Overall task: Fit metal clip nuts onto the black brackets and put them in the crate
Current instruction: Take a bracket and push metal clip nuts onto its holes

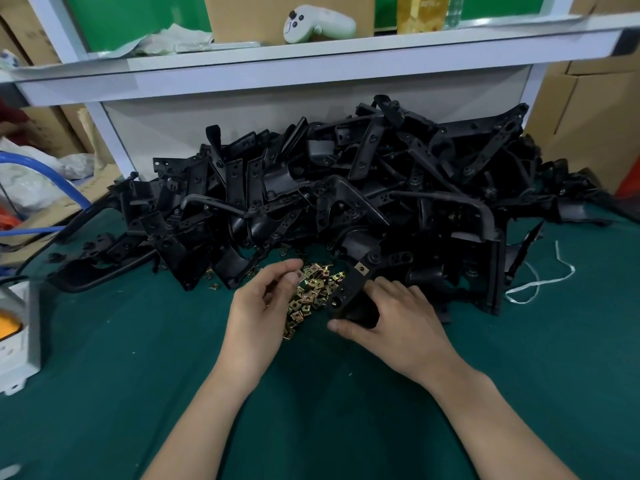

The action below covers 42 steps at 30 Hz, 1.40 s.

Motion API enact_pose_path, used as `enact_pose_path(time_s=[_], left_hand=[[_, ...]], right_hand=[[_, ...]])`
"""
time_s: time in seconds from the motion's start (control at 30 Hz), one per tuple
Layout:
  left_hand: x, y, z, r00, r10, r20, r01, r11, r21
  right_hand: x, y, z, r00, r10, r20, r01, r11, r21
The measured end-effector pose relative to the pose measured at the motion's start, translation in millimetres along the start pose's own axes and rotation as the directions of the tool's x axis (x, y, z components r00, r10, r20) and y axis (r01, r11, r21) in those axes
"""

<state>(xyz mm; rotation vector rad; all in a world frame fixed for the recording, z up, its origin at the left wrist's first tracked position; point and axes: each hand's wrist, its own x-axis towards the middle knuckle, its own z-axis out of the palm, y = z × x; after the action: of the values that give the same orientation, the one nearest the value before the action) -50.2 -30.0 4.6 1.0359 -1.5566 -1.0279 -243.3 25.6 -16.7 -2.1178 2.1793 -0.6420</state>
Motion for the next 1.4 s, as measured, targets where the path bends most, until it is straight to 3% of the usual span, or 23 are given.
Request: enact_pose_path(time_s=[0.23,0.43,1.0,1.23,1.4], left_hand=[[-4.4,-1.0,10.1,0.997,-0.004,0.083,0.005,1.0,-0.021],[-9.9,-5.0,20.3,0.984,0.008,0.175,-0.014,0.999,0.036],[-11.3,-0.2,18.1,0.975,0.077,0.208,-0.099,0.99,0.097],[-12.8,-0.8,21.9,0.988,0.041,0.147,-0.055,0.994,0.097],[-9.9,-0.1,20.7,0.995,-0.002,0.096,0.004,1.0,-0.027]], right_hand=[[1.3,-2.8,0.4,0.975,-0.037,-0.218,0.074,0.984,0.164],[-0.6,-9.5,3.6,0.955,-0.049,-0.293,0.137,0.947,0.291],[-2.2,-10.1,2.0,0.953,-0.062,-0.298,0.15,0.947,0.282],[0.6,-11.2,3.4,0.948,-0.007,-0.319,0.095,0.961,0.26],[5.3,-2.8,0.3,0.919,0.121,-0.374,-0.004,0.954,0.3]])
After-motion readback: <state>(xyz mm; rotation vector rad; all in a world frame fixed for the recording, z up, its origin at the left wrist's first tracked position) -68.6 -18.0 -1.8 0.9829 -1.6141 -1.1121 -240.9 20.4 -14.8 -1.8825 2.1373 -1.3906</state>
